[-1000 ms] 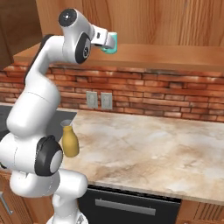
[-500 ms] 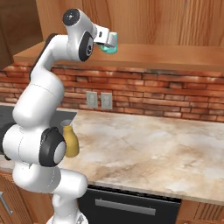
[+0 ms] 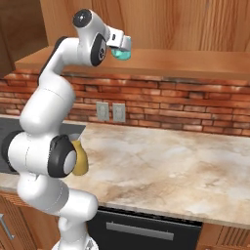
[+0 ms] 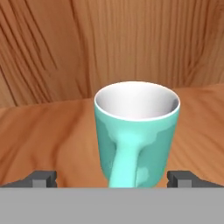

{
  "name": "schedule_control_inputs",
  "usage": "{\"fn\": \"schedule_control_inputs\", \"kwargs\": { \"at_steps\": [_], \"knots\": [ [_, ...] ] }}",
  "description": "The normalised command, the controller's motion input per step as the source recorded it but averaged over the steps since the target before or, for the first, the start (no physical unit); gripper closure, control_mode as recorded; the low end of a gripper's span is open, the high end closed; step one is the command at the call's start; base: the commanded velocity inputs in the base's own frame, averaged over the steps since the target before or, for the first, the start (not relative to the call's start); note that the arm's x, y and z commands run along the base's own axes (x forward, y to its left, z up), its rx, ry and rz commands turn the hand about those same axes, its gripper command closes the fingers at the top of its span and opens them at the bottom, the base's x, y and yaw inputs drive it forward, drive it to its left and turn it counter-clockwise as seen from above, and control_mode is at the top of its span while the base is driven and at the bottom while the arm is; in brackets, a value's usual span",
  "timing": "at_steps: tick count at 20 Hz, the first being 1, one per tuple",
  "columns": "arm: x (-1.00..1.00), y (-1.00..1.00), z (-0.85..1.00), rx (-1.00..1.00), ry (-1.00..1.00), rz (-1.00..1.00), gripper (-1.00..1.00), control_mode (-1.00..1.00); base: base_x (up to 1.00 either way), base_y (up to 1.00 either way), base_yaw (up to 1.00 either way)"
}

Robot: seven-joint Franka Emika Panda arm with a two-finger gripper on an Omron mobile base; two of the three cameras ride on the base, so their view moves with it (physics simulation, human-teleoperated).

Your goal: There is a tray on the dining counter. Grab the cup, mug, and pitcher and place them on the tray. The pitcher may be placed next to the tray if it cannot fit the tray.

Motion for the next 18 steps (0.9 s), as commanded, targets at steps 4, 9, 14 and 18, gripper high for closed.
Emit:
{"fn": "schedule_control_inputs", "kwargs": {
  "at_steps": [4, 9, 14, 18],
  "knots": [
    [0.2, 0.0, 0.0, 0.0, 0.0, -0.01, -1.0, -1.0, 0.0, 0.0, 0.0],
    [0.15, 0.0, 0.0, 0.0, 0.0, -0.01, 1.0, -1.0, 0.0, 0.0, 0.0],
    [0.01, 0.0, 0.0, 0.0, 0.0, 0.0, 1.0, -1.0, 0.0, 0.0, 0.0],
    [0.0, 0.0, 0.0, 0.0, 0.0, 0.0, 1.0, -1.0, 0.0, 0.0, 0.0]
  ]
}}
